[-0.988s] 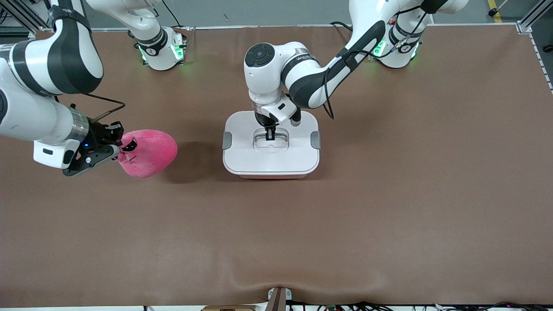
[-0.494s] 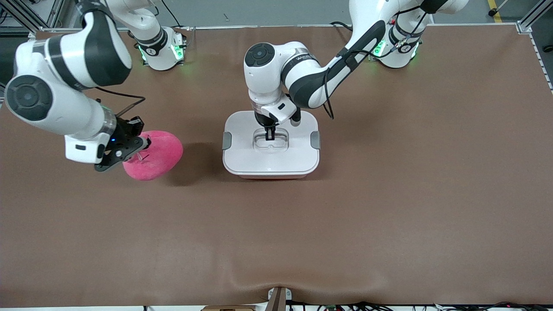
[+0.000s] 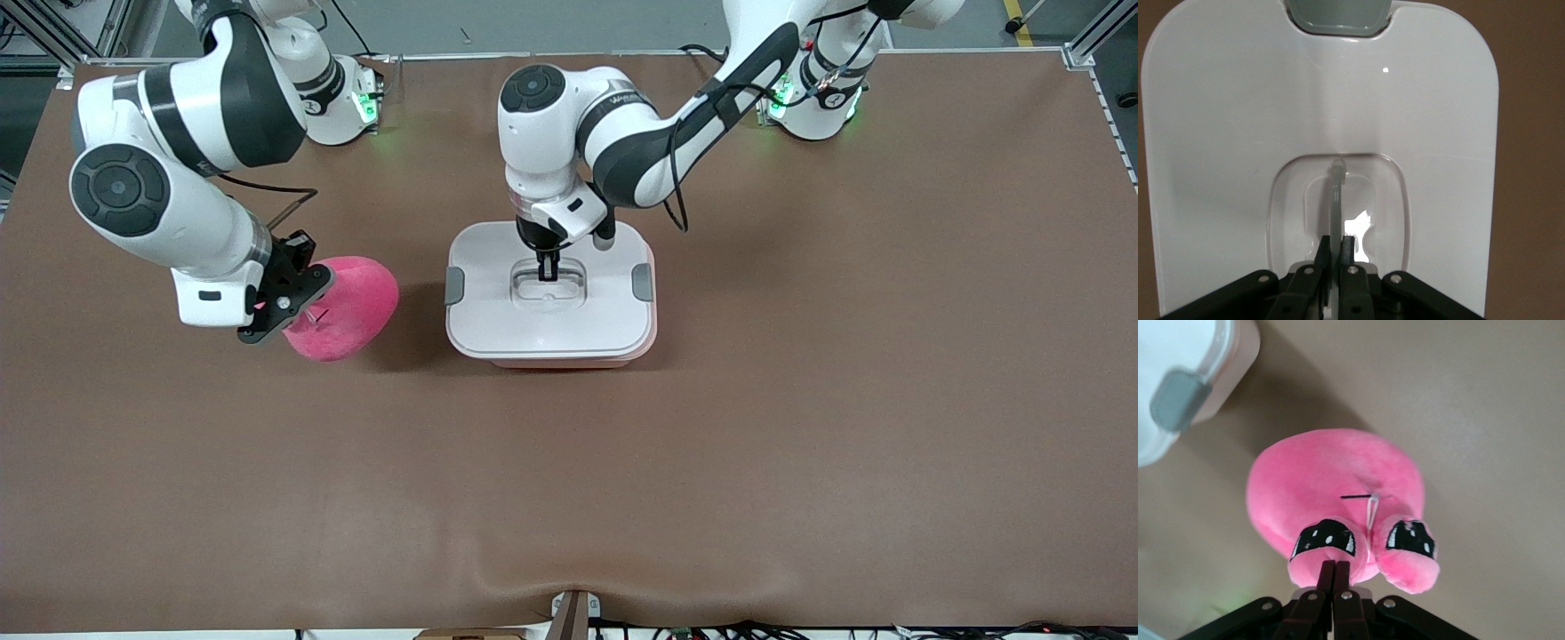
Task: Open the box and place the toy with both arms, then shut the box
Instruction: 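Lift the lid off with the left gripper while the right gripper carries the plush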
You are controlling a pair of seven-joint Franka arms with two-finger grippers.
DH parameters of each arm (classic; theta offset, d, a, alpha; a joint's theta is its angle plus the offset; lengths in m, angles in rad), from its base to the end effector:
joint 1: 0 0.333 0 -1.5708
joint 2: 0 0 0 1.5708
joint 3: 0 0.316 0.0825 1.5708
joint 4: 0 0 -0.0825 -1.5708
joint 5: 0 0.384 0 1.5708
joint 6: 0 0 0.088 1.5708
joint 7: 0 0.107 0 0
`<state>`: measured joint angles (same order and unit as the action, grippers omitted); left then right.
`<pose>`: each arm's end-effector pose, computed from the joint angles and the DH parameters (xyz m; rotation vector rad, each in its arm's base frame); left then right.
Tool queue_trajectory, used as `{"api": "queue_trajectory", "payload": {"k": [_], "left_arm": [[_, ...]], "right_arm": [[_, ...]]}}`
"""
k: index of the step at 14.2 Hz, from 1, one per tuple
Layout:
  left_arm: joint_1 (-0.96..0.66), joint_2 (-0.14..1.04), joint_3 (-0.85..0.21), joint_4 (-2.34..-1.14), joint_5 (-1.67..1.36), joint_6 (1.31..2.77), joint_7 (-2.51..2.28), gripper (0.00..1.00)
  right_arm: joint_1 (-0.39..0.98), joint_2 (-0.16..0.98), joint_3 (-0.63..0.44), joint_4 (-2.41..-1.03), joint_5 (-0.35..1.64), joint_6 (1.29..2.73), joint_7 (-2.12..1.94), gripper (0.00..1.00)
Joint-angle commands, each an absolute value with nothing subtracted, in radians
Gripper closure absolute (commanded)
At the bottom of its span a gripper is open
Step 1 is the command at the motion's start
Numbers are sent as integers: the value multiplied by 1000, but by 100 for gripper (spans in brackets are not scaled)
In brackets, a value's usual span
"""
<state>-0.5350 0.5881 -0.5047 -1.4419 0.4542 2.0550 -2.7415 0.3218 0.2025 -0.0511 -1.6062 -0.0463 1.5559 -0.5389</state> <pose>0.4396 -0.5657 0.3882 2.0917 2.1432 0.1565 0.5745 0.1565 0.4903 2.8405 1.2254 -0.4010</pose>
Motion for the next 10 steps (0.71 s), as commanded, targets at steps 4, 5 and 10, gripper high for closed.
{"api": "queue_trajectory", "payload": {"k": [4, 5, 10], "left_arm": [[-519, 493, -503, -1450, 477, 1996, -2786, 100], [-496, 473, -505, -1450, 474, 1970, -2751, 100], [-368, 381, -503, -1454, 336, 1876, -2470, 100]], "right_arm": [[353, 186, -46, -1582, -64, 1457, -655, 100], [362, 178, -46, -1578, -66, 1460, -657, 100], [436, 144, -44, -1537, -55, 1477, -661, 100]]}}
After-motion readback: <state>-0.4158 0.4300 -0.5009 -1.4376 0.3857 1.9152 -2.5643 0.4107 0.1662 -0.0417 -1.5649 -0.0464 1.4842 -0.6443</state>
